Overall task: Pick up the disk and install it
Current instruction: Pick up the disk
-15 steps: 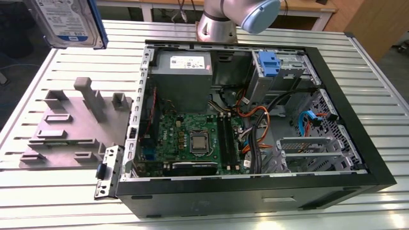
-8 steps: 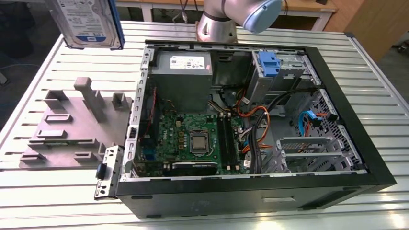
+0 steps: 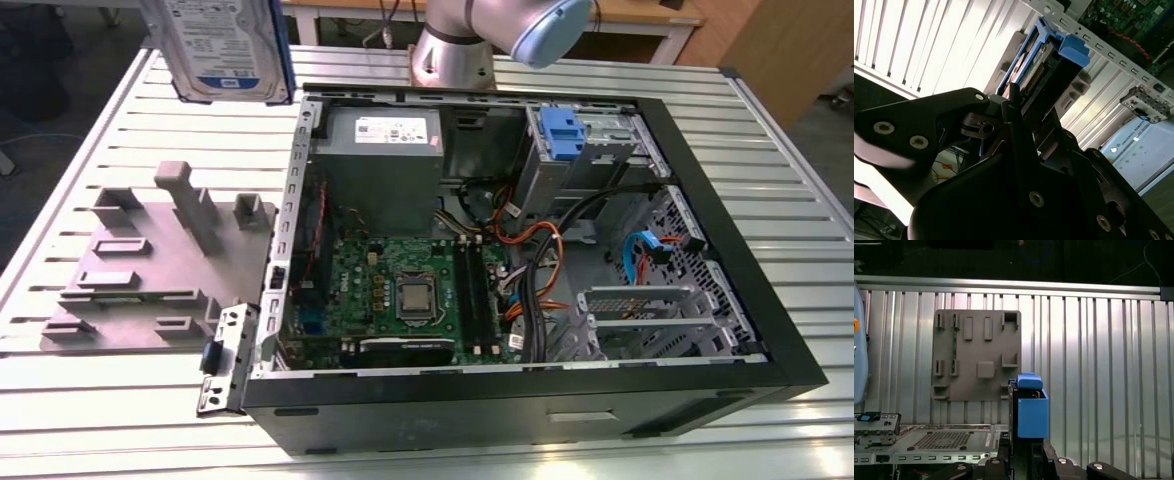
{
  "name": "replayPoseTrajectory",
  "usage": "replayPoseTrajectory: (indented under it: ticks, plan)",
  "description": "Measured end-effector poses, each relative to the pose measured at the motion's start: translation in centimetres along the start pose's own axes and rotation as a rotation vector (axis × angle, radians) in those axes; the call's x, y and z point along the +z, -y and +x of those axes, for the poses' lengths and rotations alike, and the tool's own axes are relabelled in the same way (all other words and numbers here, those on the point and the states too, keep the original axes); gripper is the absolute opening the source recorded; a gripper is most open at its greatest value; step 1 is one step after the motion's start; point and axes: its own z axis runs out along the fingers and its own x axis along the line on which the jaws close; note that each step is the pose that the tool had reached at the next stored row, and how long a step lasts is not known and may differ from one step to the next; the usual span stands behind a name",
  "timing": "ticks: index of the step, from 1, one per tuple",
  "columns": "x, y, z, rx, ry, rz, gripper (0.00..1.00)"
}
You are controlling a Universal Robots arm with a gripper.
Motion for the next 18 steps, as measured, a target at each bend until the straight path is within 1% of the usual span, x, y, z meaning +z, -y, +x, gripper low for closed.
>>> replayPoseTrajectory:
  ticks: [18]
  plan:
    - [-0.41,8.08,-0.03,0.0,0.0005,-0.0001,0.35]
